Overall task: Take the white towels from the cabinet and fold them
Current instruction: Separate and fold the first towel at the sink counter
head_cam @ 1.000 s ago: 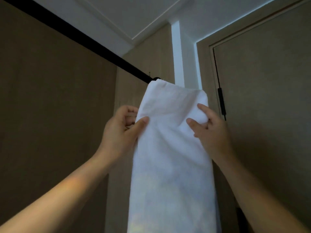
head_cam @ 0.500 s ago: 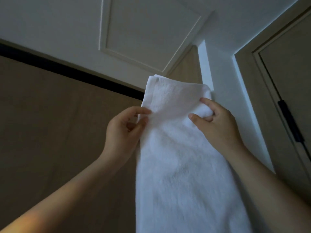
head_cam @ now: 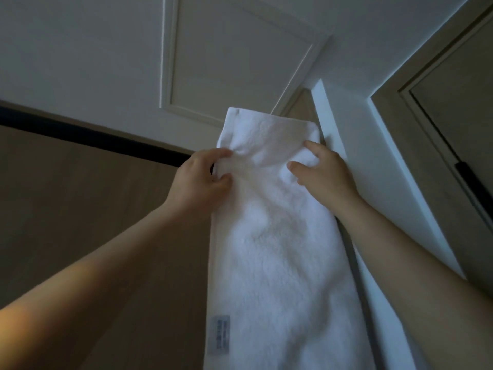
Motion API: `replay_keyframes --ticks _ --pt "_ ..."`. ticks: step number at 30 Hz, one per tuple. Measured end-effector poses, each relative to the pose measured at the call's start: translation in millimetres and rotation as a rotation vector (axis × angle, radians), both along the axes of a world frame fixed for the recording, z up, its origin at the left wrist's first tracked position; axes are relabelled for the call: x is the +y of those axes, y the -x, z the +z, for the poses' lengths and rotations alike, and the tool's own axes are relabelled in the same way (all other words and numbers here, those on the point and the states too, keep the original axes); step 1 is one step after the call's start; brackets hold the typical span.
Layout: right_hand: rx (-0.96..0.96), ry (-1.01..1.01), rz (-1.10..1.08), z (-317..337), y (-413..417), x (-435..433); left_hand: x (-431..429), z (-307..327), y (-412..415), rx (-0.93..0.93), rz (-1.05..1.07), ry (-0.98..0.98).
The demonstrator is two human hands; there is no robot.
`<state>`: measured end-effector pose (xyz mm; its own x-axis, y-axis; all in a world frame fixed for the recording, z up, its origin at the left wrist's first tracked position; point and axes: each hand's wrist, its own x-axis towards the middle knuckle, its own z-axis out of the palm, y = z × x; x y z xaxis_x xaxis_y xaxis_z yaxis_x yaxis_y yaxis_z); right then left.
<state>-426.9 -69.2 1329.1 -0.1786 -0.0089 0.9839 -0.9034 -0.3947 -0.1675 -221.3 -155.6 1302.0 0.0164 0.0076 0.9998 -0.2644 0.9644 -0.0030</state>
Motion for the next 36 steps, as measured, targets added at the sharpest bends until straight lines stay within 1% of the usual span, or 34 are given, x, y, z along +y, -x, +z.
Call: replay_keyframes --ticks 5,7,9,11,13,15,17,19,21,25,29,31,34,36 --pt "-0.058 -0.002 0.138 8.1 -0.4 -16.9 2.7 16.0 -3.9 -0.004 0.088 0.034" --pt "-0.058 0.005 0.150 12.5 -4.1 -18.7 3.8 23.3 -5.5 -0.012 0.126 0.025" --pt "-0.051 0.010 0.124 19.9 -3.5 -20.7 6.6 31.3 -5.9 0.000 0.232 0.025" --pt "-0.019 -0.044 0.074 22.1 -6.6 -21.5 10.6 37.7 -5.2 0.010 0.389 0.022" --pt "0.052 -0.100 0.021 19.1 -12.0 -25.7 13.2 41.8 -4.7 -0.022 0.500 -0.013" --pt "0.139 -0.144 -0.032 15.4 -15.9 -32.4 11.0 44.2 -5.3 -0.073 0.560 -0.043" --pt "0.191 -0.227 -0.091 11.8 -19.0 -37.2 4.4 41.6 -8.2 -0.102 0.576 -0.012" --pt "0.215 -0.272 -0.208 11.4 -17.9 -39.8 -2.7 36.5 -12.1 -0.095 0.553 0.031" --pt "0.226 -0.283 -0.279 11.2 -16.7 -39.9 -4.8 31.6 -14.4 -0.090 0.529 0.050" --pt "0.249 -0.273 -0.320 11.8 -17.2 -39.9 8.7 14.6 -14.2 -0.040 0.421 -0.033" --pt "0.261 -0.238 -0.360 11.1 -18.4 -41.4 17.5 -24.7 -15.4 0.045 0.252 0.003" --pt "0.255 -0.238 -0.365 10.5 -19.6 -40.9 12.2 -39.9 -15.3 0.025 0.178 -0.058" --pt "0.263 -0.244 -0.387 9.0 -20.2 -41.7 3.2 -47.5 -14.5 -0.020 0.016 -0.237" --pt "0.259 -0.248 -0.393 7.6 -20.3 -41.3 2.4 -45.2 -12.4 -0.010 -0.016 -0.239"
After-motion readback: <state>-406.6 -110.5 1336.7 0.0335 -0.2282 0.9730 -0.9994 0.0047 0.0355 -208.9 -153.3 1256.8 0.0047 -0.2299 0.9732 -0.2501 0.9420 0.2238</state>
